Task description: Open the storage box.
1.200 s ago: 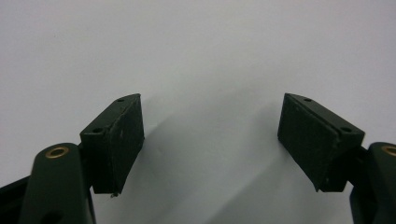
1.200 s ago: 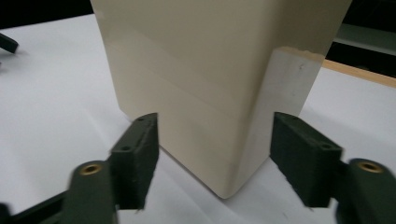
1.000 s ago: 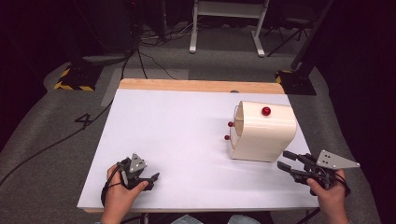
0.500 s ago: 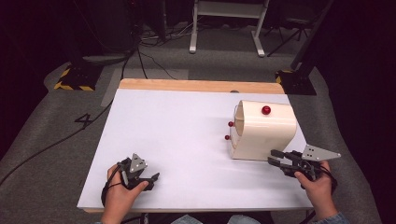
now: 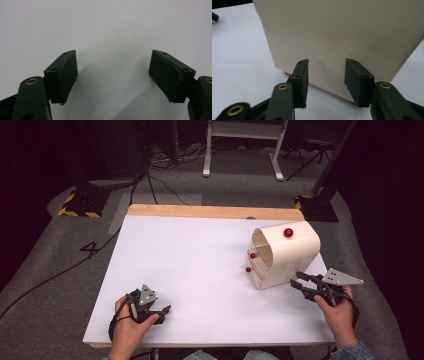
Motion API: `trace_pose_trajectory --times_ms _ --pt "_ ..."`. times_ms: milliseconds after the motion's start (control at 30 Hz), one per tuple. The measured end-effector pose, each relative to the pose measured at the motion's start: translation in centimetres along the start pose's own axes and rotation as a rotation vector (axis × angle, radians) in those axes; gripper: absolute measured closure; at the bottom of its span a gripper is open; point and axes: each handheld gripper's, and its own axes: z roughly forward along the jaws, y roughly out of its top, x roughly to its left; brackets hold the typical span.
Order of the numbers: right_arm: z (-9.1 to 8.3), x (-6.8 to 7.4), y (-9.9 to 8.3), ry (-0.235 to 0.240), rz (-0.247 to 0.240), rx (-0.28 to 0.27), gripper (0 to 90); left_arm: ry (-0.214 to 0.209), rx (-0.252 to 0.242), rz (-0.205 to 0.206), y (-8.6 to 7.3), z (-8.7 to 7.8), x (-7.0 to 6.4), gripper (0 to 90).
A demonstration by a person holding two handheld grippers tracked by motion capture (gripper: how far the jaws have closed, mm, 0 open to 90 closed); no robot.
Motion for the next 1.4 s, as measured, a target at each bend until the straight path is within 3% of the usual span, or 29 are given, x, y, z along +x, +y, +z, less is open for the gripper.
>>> trace_pose_trajectory --times_ms 267,433,633,767,800,833,967,1067,1167,1400 --pt "1.4 -1.5 0.0 -0.094 0.042 -0.004 44.9 -0.001 -0.001 -0.003 0.0 0.0 0.0 23.4" --pt "1.6 -1.6 -0.1 -0.111 0.047 -0.005 42.0 -0.002 0.000 -0.004 0.0 0.0 0.0 23.4" --pt "-0.5 -0.7 -0.3 -0.142 0.024 0.049 38.5 -0.022 -0.004 0.003 0.4 0.0 -0.2 23.1" --pt "-1.6 -0.3 -1.3 -0.143 0.072 0.097 35.4 -0.043 -0.028 -0.004 1.1 0.0 -0.7 22.9" --pt "-1.8 -0.2 -1.7 -0.144 0.094 0.117 34.5 -0.053 -0.042 0.005 1.6 0.0 -0.9 22.9" --pt "-2.1 0.2 -2.9 -0.157 0.125 0.171 32.0 -0.057 -0.046 0.007 1.9 0.0 -1.2 22.8" --pt "-2.4 0.6 -4.1 -0.187 0.130 0.234 30.9 -0.082 -0.068 0.020 3.6 0.3 -2.2 22.8" --pt "-2.5 1.0 -4.4 -0.206 0.165 0.275 31.0 -0.099 -0.071 0.034 4.7 0.7 -2.8 22.9" --pt "-2.3 1.3 -4.9 -0.237 0.142 0.298 29.2 -0.105 -0.066 0.049 5.8 1.0 -3.3 23.4" --pt "-2.2 1.1 -5.1 -0.236 0.156 0.305 27.2 -0.139 -0.079 0.031 8.5 2.0 -4.5 24.5"
